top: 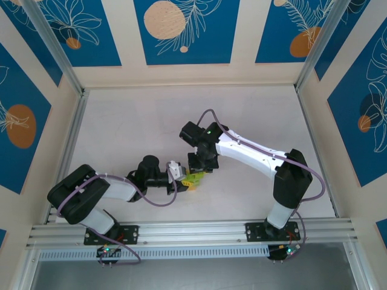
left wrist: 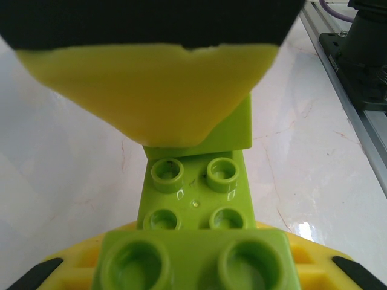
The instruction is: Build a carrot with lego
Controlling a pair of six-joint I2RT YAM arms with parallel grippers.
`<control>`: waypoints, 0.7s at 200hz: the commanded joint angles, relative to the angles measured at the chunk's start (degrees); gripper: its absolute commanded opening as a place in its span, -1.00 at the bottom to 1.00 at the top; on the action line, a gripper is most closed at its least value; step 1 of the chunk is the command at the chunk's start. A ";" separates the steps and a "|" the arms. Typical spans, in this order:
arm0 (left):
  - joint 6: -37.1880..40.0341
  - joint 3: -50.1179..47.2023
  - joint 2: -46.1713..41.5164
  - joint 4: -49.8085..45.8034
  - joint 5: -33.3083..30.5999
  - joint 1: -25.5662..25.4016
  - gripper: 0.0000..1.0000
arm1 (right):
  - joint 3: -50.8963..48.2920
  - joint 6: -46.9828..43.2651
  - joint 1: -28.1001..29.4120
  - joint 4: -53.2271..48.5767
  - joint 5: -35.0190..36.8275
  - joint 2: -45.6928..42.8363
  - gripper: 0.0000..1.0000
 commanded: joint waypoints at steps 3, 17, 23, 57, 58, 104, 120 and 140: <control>1.05 0.74 0.61 -1.50 -0.71 -0.44 -0.38 | -3.40 1.11 0.92 0.12 1.10 1.01 -0.44; 1.06 0.84 0.60 -1.48 -0.71 -0.48 -0.38 | -3.79 1.13 0.85 0.61 1.16 1.12 -0.44; 1.06 0.84 0.69 -1.49 -0.71 -0.49 -0.38 | -3.98 1.09 1.00 0.74 1.32 1.26 -0.44; 1.11 0.97 0.95 -1.49 -0.67 -0.45 -0.39 | -3.99 1.09 0.94 0.71 3.86 1.36 -0.44; 1.13 0.90 0.95 -1.49 -0.69 -0.45 -0.39 | -3.97 1.09 1.02 0.69 3.96 1.36 -0.44; 1.15 1.06 1.03 -1.66 -0.89 -0.45 -0.39 | -3.80 0.27 1.13 0.53 4.81 2.67 -0.44; 1.15 1.10 1.04 -1.66 -0.81 -0.44 -0.39 | -4.18 0.54 1.16 0.49 5.62 2.41 -0.44; 1.19 1.05 0.96 -1.66 -0.80 -0.45 -0.40 | -4.27 0.71 1.17 -0.18 6.97 1.98 -0.44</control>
